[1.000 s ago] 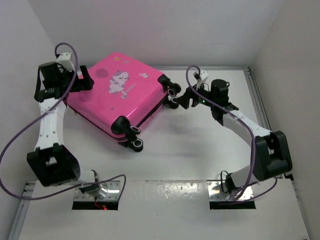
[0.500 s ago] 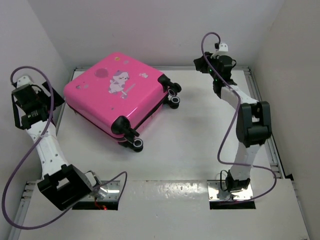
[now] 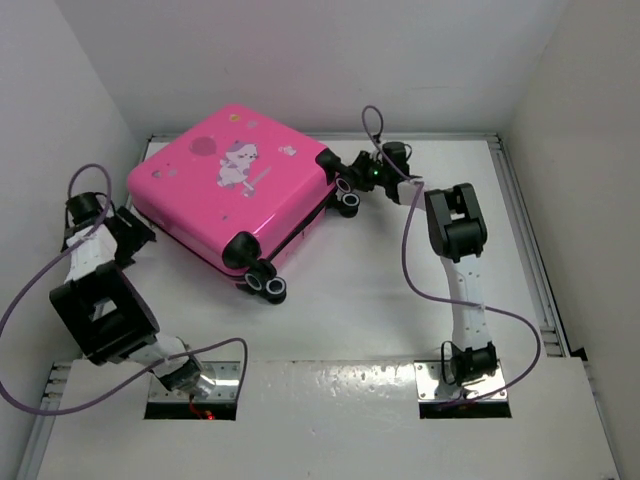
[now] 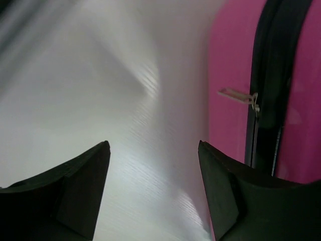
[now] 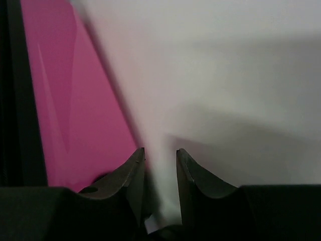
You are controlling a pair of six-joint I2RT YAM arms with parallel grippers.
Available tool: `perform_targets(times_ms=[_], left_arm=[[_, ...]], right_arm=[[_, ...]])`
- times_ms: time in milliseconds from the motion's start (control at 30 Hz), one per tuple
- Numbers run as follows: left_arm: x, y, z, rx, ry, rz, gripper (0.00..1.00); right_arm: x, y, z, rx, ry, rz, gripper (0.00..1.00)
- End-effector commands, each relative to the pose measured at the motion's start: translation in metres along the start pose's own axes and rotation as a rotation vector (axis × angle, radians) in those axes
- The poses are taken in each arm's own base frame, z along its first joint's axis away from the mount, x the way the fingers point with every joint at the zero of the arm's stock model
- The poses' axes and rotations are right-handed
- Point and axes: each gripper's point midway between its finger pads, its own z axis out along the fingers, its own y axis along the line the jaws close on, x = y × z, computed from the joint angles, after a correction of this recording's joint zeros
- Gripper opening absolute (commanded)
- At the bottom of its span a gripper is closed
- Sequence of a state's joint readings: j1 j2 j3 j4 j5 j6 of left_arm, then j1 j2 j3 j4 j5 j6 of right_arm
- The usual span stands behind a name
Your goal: Pack the luggage
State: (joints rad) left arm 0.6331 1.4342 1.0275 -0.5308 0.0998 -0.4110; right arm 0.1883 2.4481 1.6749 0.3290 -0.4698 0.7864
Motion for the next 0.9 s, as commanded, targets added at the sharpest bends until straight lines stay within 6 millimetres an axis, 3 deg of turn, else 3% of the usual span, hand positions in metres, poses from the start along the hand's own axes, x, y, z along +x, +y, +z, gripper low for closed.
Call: perform_targets(times_ms=[0,33,67,100,133,200,233,267,333,367,500,533,600,633,667,700,733,767,833,867], left_arm=[[0.038,-0.037,0.018,0.132,0.123,0.019,0.75],[0.066,-0.06,0.021,0.206,0.199,0.052,0.73],[0.08,-0.071,0.023,0.236,0.227,0.086,0.73],[0.09,-0.084,0.024,0.261,0.234,0.113,0.72],[0.121,-0.106,0.019,0.311,0.293,0.173,0.72],[0.143,-0.129,0.012,0.38,0.318,0.203,0.72],[0.165,-0.143,0.006,0.425,0.366,0.212,0.72],[0.172,-0.149,0.007,0.438,0.372,0.215,0.72],[0.177,-0.165,0.012,0.47,0.364,0.209,0.72],[0.176,-0.181,0.01,0.507,0.357,0.234,0.72],[0.151,-0.211,0.016,0.525,0.295,0.242,0.74],[0.143,-0.212,0.017,0.514,0.274,0.224,0.74],[0.114,-0.203,0.019,0.462,0.194,0.191,0.77],[0.1,-0.199,0.017,0.441,0.158,0.177,0.8],[0.079,-0.188,0.017,0.395,0.096,0.149,0.81],[0.058,-0.193,0.0,0.426,0.031,0.158,0.81],[0.039,-0.187,-0.008,0.413,-0.012,0.176,0.82],[0.031,-0.182,-0.025,0.405,-0.034,0.192,0.82],[0.02,-0.181,-0.048,0.436,-0.081,0.276,0.82],[0.019,-0.183,-0.061,0.465,-0.098,0.307,0.82]], right_arm=[[0.027,0.024,-0.011,-0.063,0.102,0.082,0.32],[0.026,0.022,-0.016,-0.054,0.105,0.096,0.31],[0.04,0.011,-0.02,-0.027,0.131,0.126,0.31],[0.04,0.012,-0.024,-0.029,0.129,0.128,0.3],[0.042,0.01,-0.035,-0.021,0.129,0.129,0.3],[0.024,0.005,-0.047,-0.015,0.088,0.128,0.3],[0.022,0.005,-0.052,-0.01,0.082,0.132,0.31],[0.006,-0.002,-0.062,0.004,0.044,0.134,0.31],[-0.004,-0.008,-0.072,0.011,0.018,0.12,0.32],[-0.017,-0.01,-0.085,0.014,-0.009,0.112,0.37],[-0.034,-0.022,-0.117,0.054,-0.051,0.056,0.46],[-0.056,-0.035,-0.138,0.085,-0.106,0.049,0.47],[-0.065,-0.05,-0.162,0.146,-0.146,0.03,0.51],[-0.081,-0.055,-0.181,0.173,-0.188,-0.021,0.51],[-0.081,-0.059,-0.195,0.217,-0.202,-0.025,0.53],[-0.103,-0.068,-0.223,0.264,-0.269,-0.043,0.54],[-0.103,-0.073,-0.241,0.319,-0.282,-0.09,0.54],[-0.121,-0.075,-0.271,0.359,-0.338,-0.129,0.54],[-0.114,-0.069,-0.299,0.376,-0.344,-0.179,0.54],[-0.121,-0.054,-0.321,0.358,-0.379,-0.214,0.54]])
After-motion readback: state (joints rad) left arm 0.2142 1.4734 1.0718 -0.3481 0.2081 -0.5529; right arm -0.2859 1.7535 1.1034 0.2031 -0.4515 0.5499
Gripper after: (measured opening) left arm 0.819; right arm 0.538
